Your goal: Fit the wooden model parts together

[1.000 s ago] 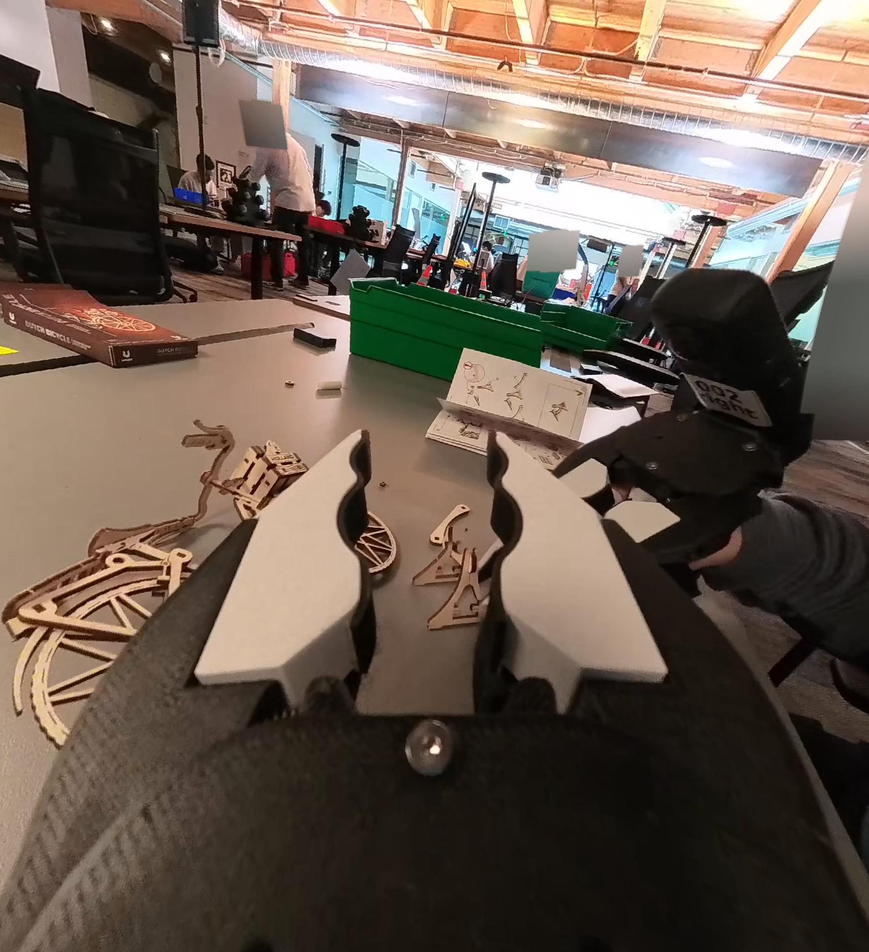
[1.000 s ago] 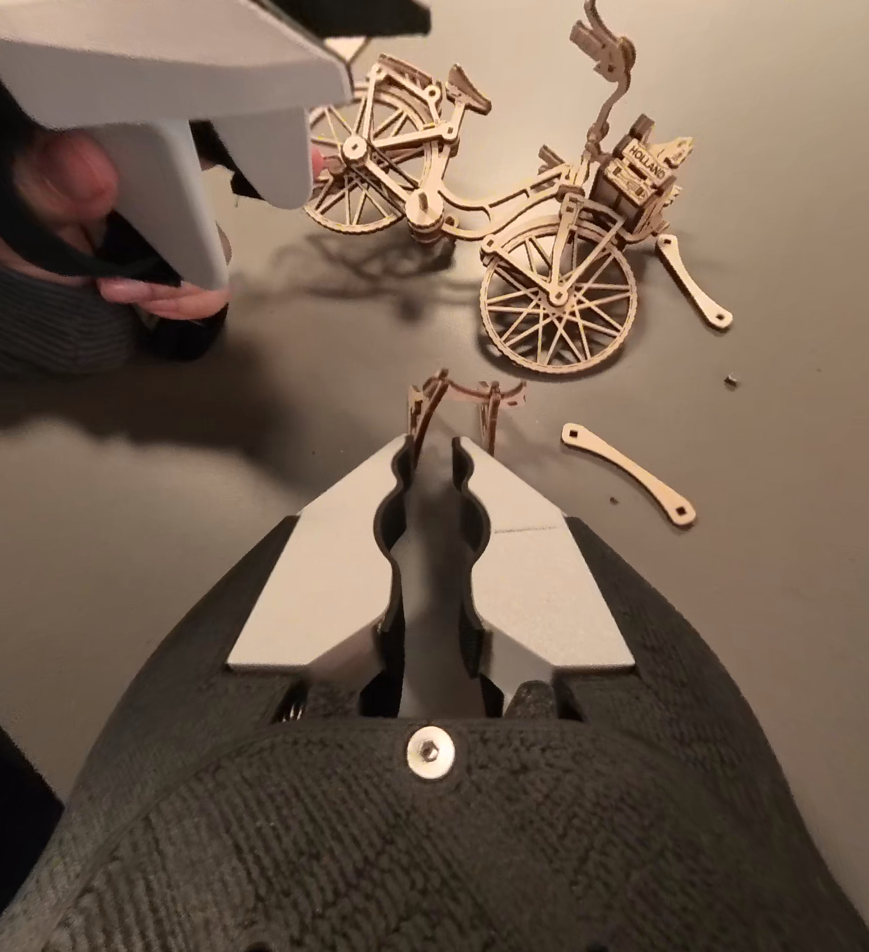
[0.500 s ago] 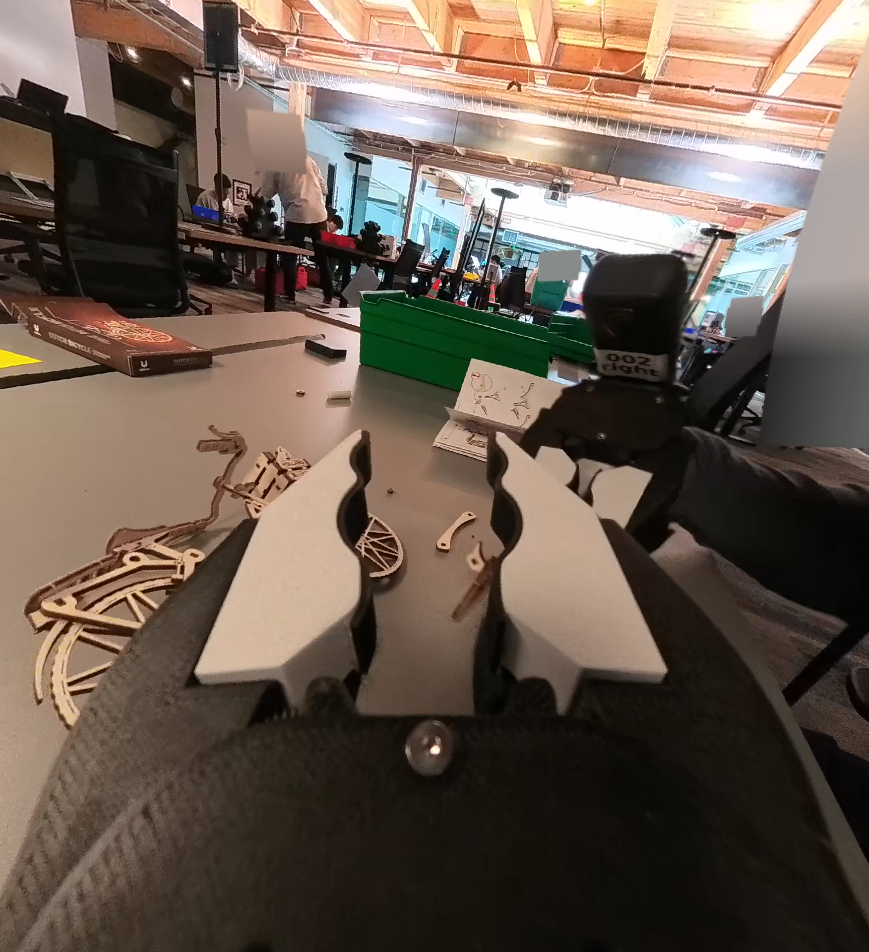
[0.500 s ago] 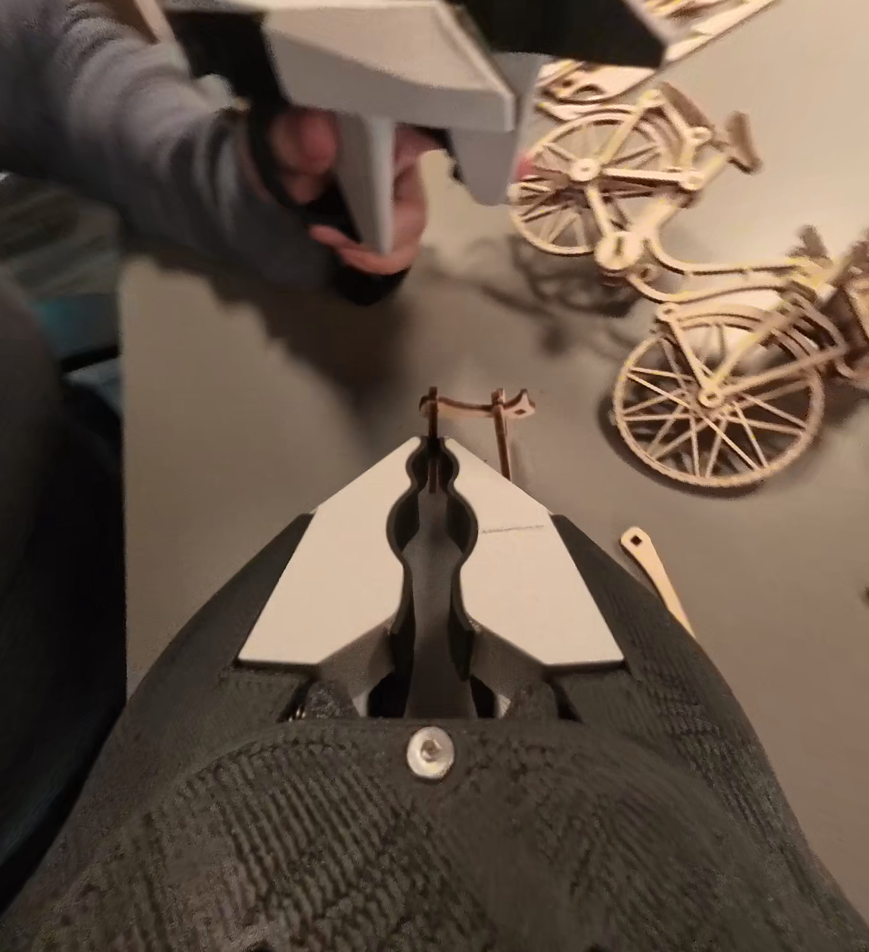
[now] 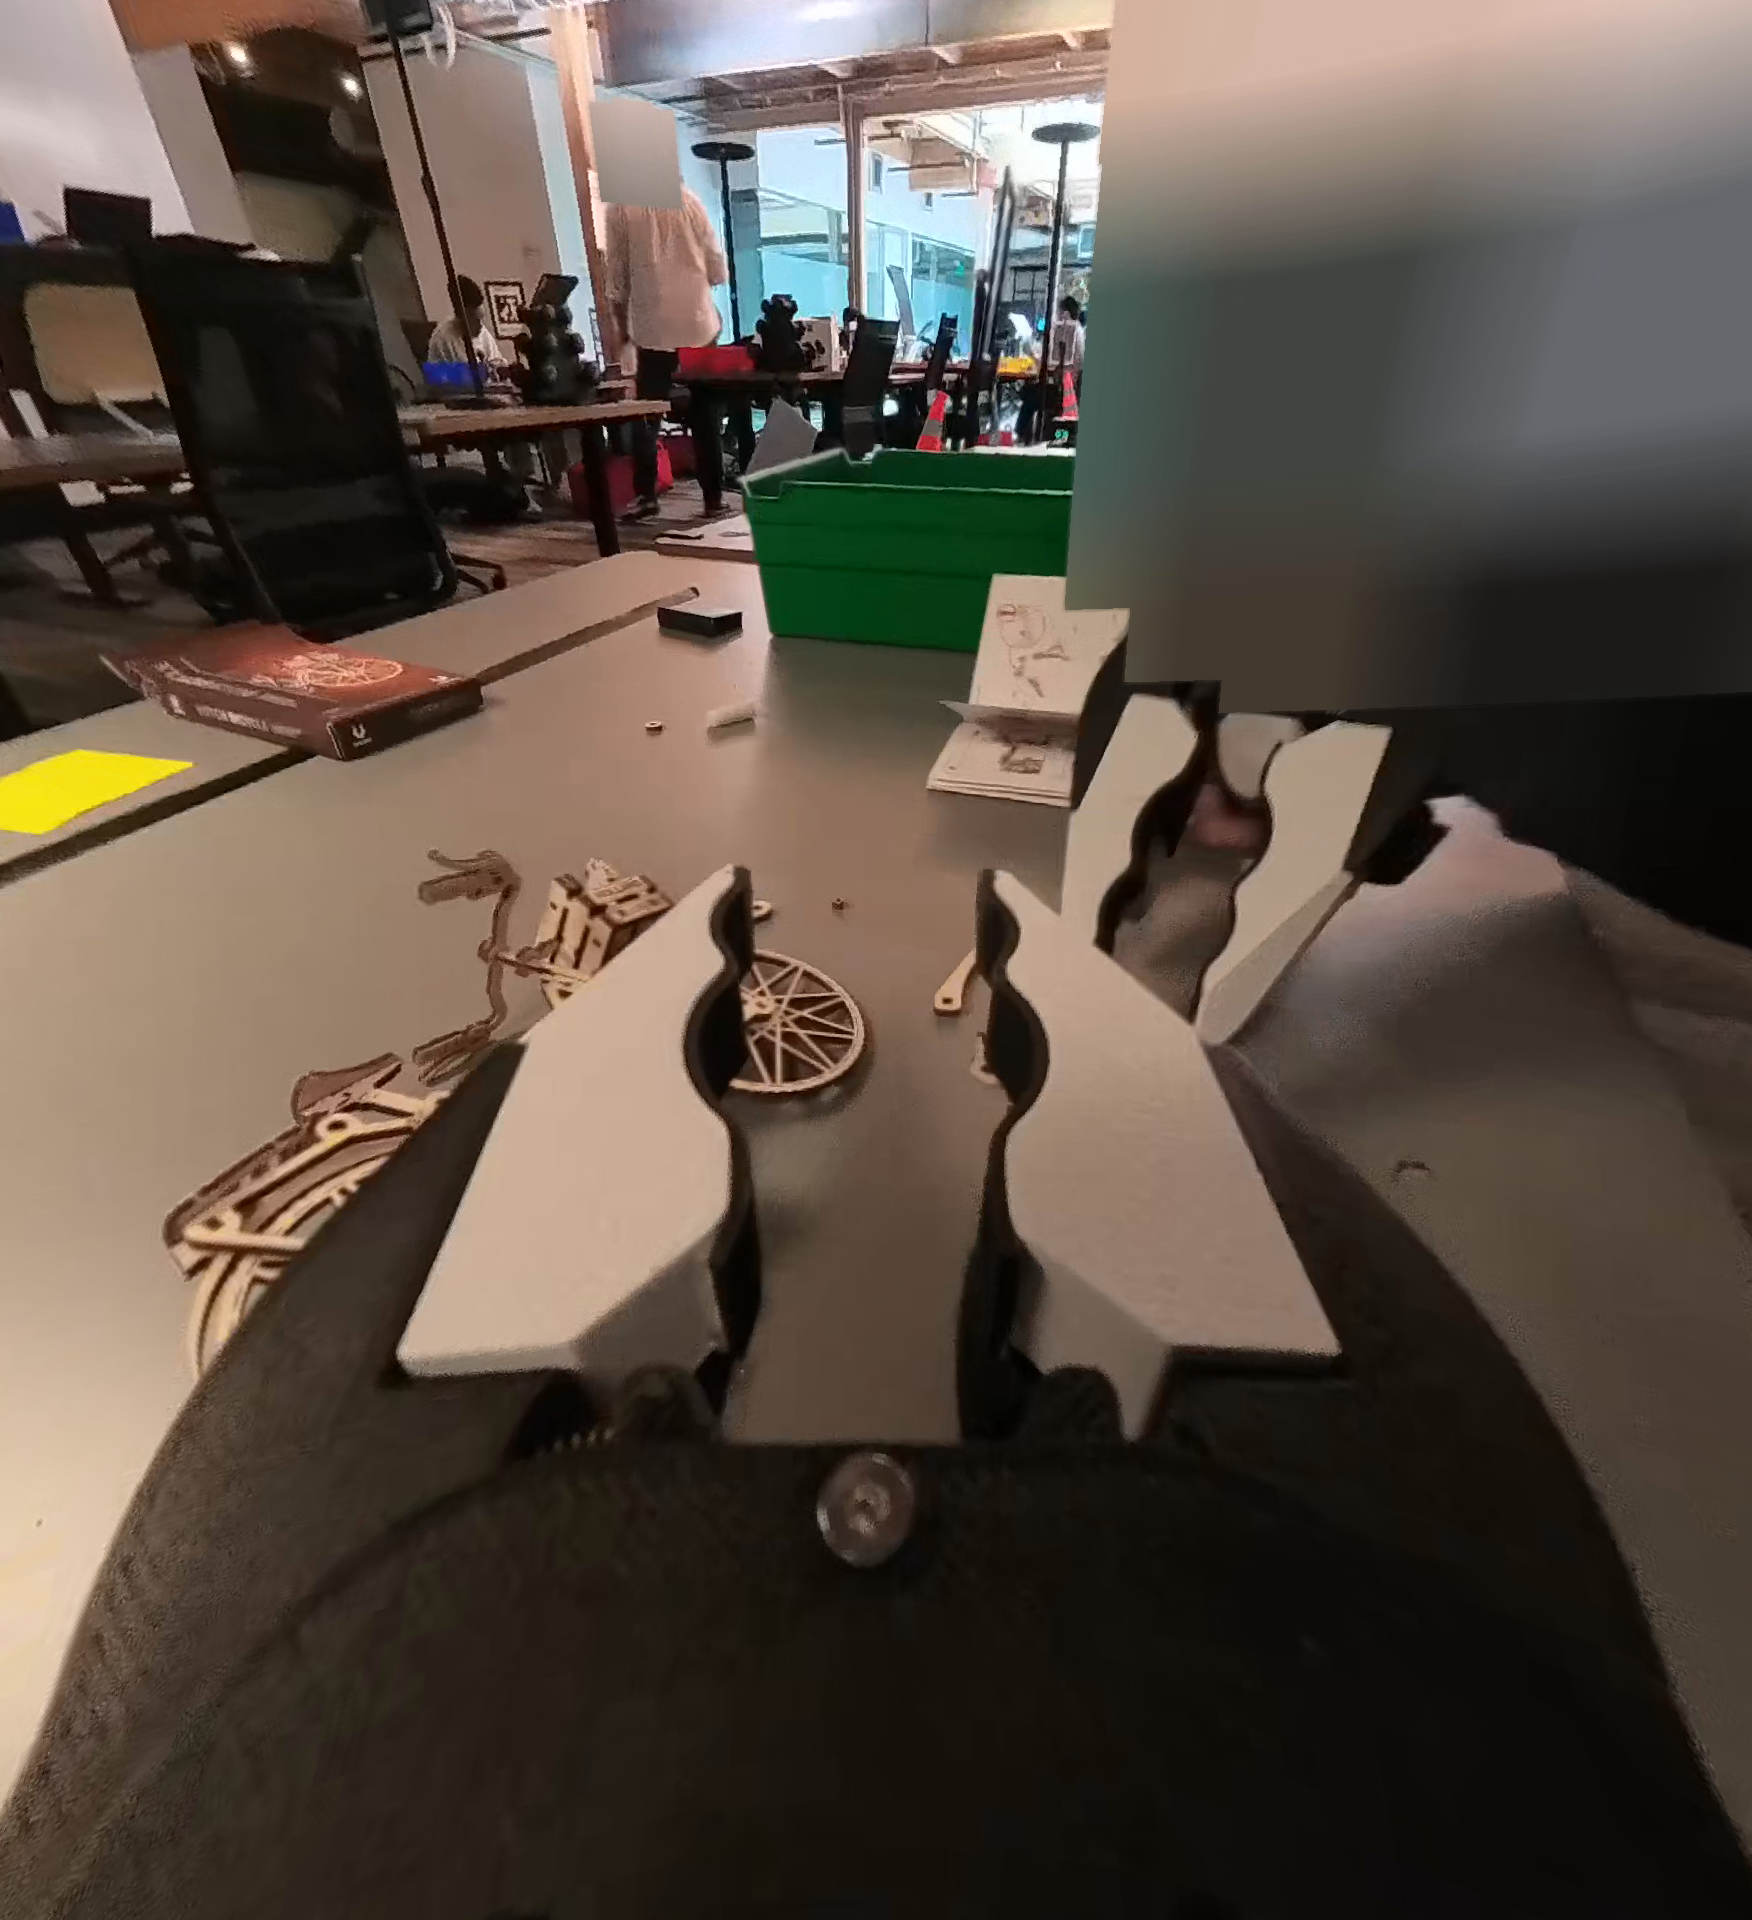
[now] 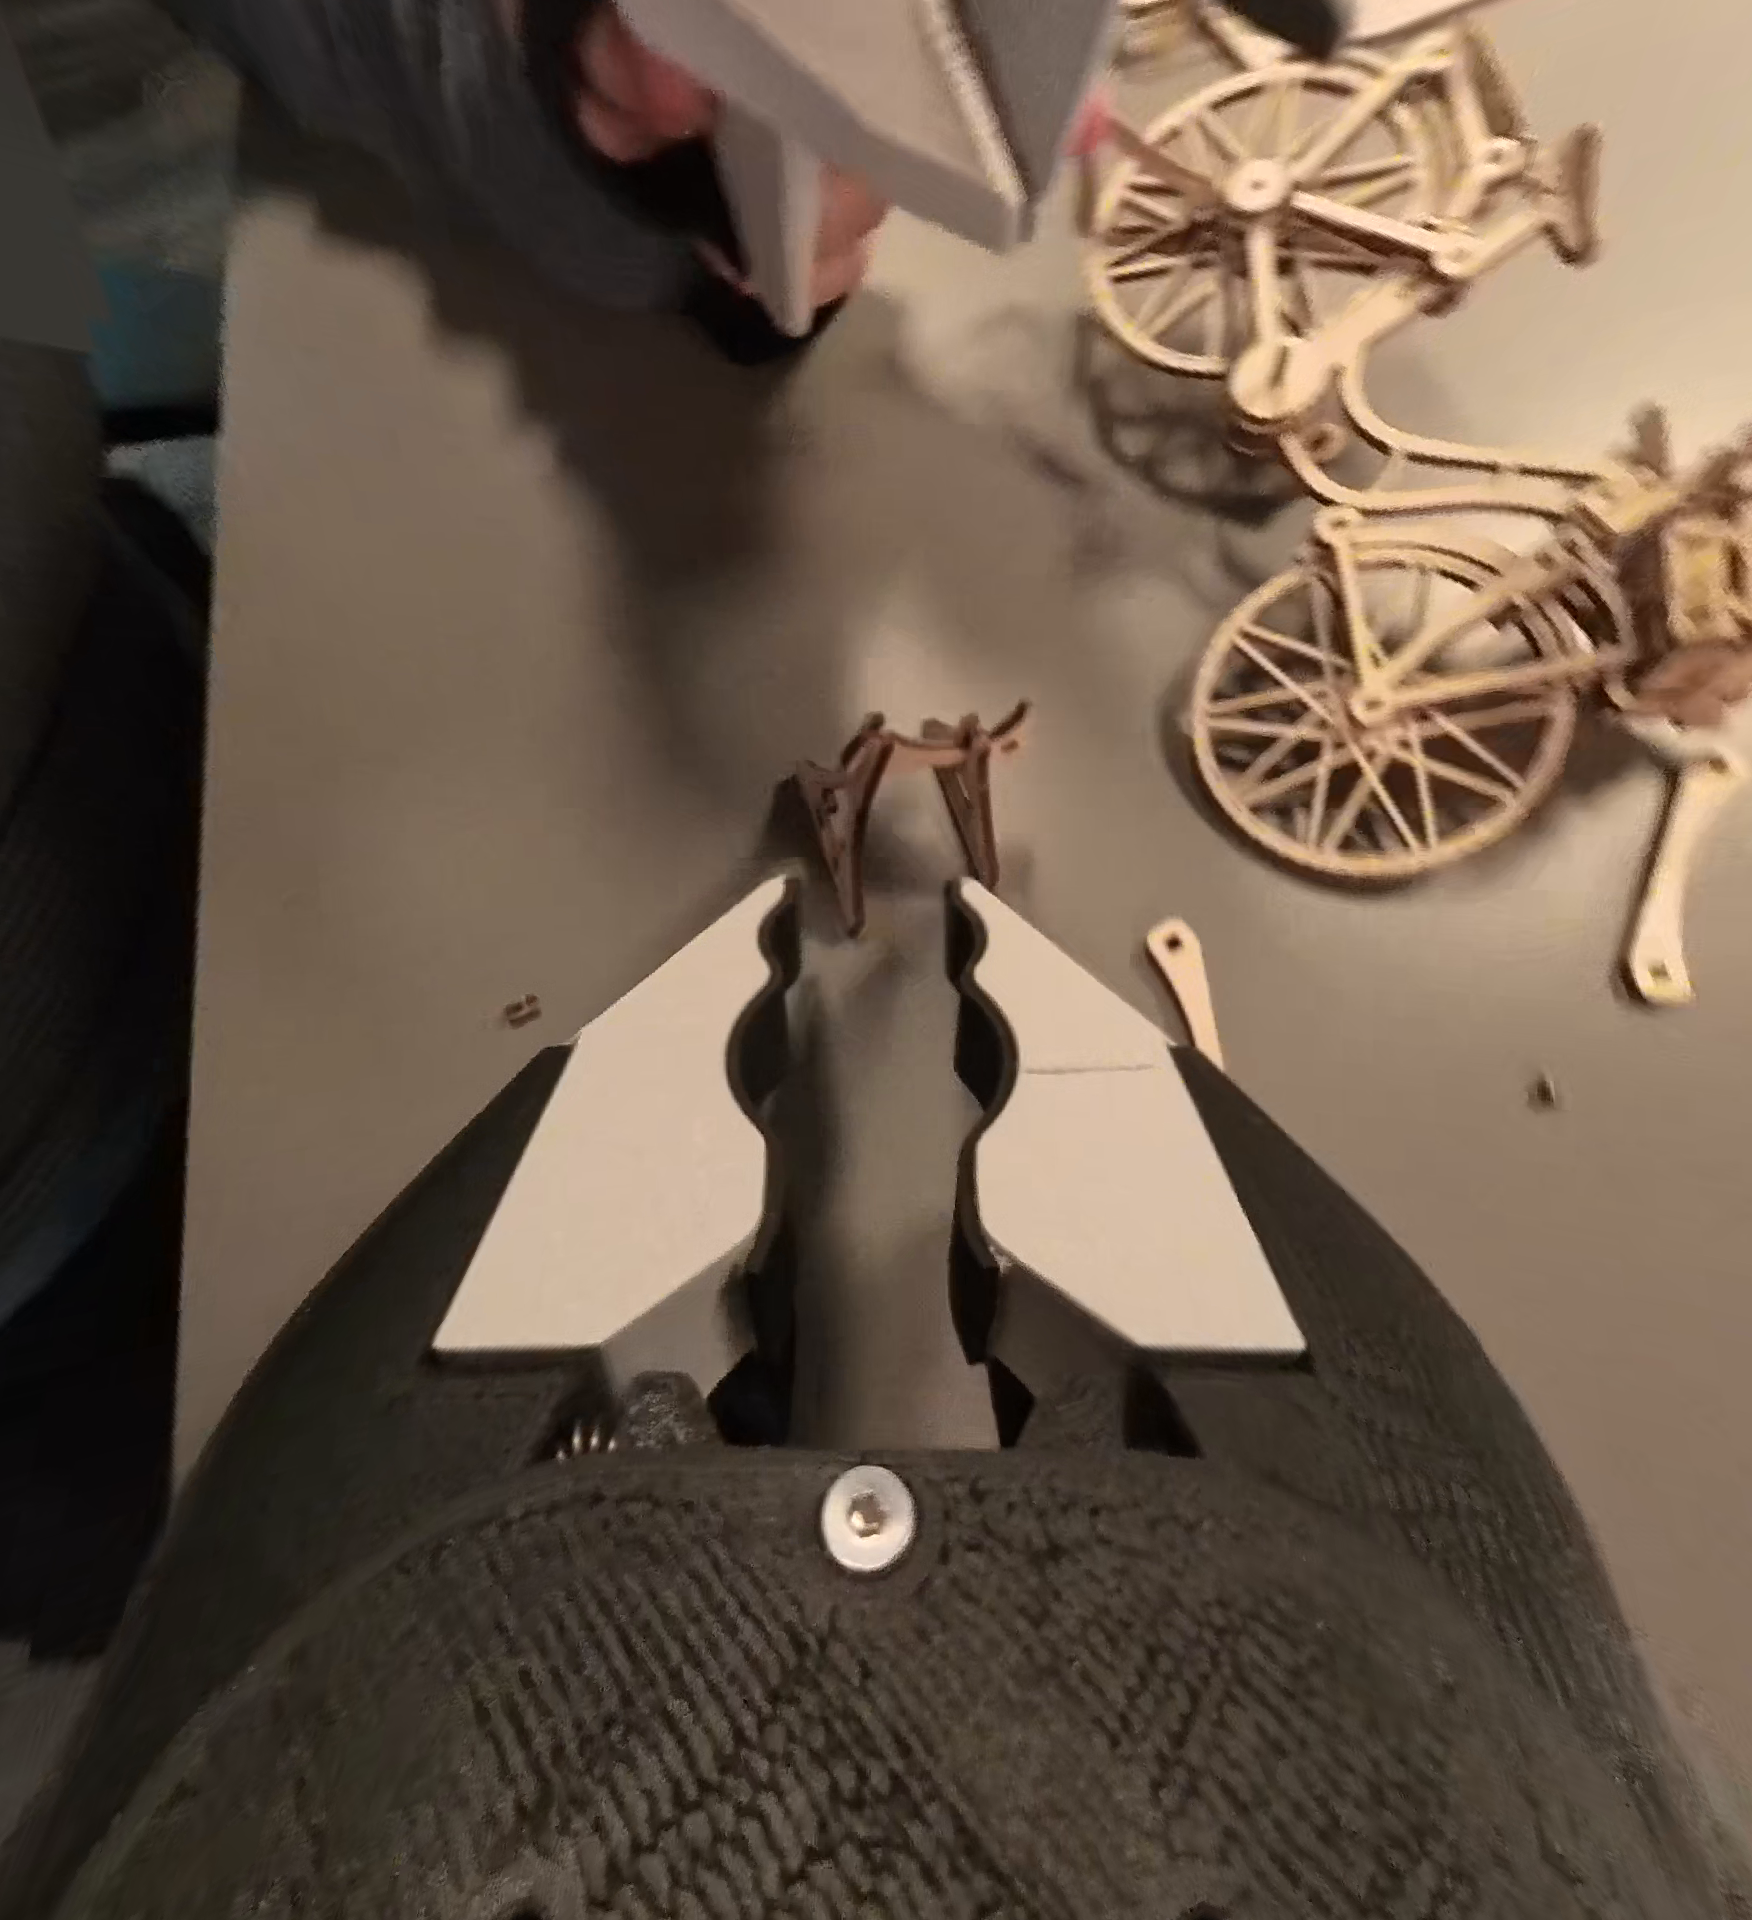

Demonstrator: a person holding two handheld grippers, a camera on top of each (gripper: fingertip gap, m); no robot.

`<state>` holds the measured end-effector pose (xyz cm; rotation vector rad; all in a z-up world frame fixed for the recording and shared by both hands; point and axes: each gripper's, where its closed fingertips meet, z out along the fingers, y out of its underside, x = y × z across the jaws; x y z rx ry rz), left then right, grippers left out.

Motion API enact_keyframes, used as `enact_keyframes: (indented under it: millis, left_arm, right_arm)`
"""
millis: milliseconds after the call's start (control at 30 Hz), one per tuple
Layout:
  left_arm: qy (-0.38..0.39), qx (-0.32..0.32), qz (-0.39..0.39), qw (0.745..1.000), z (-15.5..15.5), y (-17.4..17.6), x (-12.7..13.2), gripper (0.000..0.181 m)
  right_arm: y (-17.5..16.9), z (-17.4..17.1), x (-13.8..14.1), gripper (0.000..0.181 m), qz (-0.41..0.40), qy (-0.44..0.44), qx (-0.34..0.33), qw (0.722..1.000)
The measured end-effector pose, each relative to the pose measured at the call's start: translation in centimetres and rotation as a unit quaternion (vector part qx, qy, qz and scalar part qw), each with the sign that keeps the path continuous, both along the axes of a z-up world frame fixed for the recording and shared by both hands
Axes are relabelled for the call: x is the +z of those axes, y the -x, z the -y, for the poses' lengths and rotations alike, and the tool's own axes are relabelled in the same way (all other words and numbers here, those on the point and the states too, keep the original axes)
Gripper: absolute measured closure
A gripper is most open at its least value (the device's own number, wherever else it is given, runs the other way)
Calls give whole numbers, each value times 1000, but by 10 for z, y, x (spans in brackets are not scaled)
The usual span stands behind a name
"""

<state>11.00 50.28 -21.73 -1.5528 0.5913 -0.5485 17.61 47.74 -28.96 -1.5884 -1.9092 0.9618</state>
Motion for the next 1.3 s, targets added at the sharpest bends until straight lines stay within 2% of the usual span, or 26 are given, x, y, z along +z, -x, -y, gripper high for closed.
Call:
enact_keyframes:
  millis: [67, 133, 200, 333, 500, 667, 867, 1200, 1300]
  left_arm:
    - [-12, 2, -25, 1000, 2, -5, -2, 141]
    - [-5, 13, -56, 998, 1, -6, -8, 146]
    - [21, 6, -91, 996, 2, -9, -18, 146]
    - [78, 1, -147, 986, 4, -10, -42, 147]
    - [126, -21, -181, 975, 12, -16, -61, 146]
    - [158, -36, -178, 971, 13, -17, -67, 146]
    - [163, -43, -185, 968, 16, -18, -70, 146]
    - [173, -52, -190, 965, 20, -17, -74, 146]
    - [177, -55, -191, 964, 22, -17, -75, 146]
  right_arm:
    - [-5, -6, 5, 145, -22, -6, -94, 995]
    - [-5, -8, 12, 126, -51, -16, -189, 981]
    - [-4, -6, 13, 124, -67, -29, -273, 959]
    - [5, 1, 12, 128, -55, -62, -343, 936]
    - [16, -2, 9, 128, -56, -73, -377, 922]
    - [22, -2, 4, 128, -48, -80, -381, 920]
    - [23, -4, -3, 131, -25, -84, -384, 919]
    - [0, -19, -6, 136, -4, -106, -420, 901]
    - [6, -11, -3, 143, -23, -76, -406, 910]
